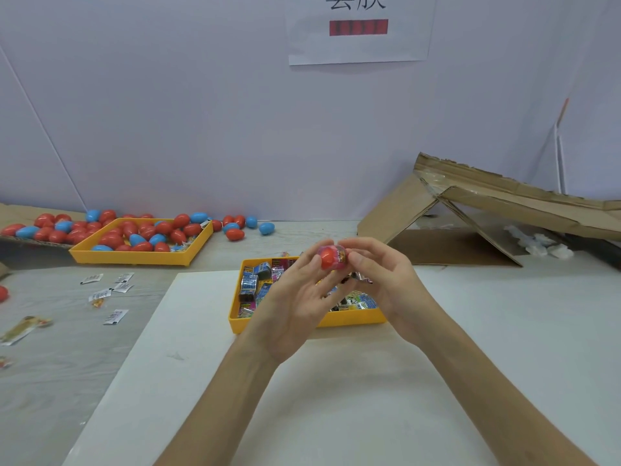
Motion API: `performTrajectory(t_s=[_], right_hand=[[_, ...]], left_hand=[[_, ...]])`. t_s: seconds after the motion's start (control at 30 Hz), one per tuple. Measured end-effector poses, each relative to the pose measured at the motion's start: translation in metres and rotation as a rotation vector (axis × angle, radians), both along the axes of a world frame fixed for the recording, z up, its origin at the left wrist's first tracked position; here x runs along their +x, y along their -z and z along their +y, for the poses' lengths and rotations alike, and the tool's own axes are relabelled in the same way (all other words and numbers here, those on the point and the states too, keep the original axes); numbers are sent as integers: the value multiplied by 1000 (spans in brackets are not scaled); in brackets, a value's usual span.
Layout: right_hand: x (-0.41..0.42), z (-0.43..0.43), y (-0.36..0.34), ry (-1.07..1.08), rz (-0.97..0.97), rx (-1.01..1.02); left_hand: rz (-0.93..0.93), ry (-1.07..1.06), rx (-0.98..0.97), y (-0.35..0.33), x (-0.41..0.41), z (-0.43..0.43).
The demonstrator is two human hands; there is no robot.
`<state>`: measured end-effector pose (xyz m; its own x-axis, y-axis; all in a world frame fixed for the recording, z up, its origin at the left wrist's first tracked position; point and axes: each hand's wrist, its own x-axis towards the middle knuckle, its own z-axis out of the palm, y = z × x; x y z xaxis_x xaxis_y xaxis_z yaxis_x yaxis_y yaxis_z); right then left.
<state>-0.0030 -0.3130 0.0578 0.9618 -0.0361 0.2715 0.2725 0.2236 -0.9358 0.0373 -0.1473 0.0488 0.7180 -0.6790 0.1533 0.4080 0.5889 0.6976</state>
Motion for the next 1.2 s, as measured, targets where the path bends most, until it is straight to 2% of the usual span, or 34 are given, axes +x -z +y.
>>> performTrajectory(t_s=[0.17, 0.47, 0.8, 1.2], right_hand=[[2, -1, 1, 91, 10, -38], [0, -2, -1, 52, 3, -28], [1, 1, 3, 188, -23, -96], [-1, -7, -2, -45, 105, 93]], left_hand=[[-96, -8, 122, 1, -1, -2], [-85, 36, 30, 4, -1, 0], [-62, 13, 34, 4, -2, -1], [-122, -30, 90, 7, -4, -4]])
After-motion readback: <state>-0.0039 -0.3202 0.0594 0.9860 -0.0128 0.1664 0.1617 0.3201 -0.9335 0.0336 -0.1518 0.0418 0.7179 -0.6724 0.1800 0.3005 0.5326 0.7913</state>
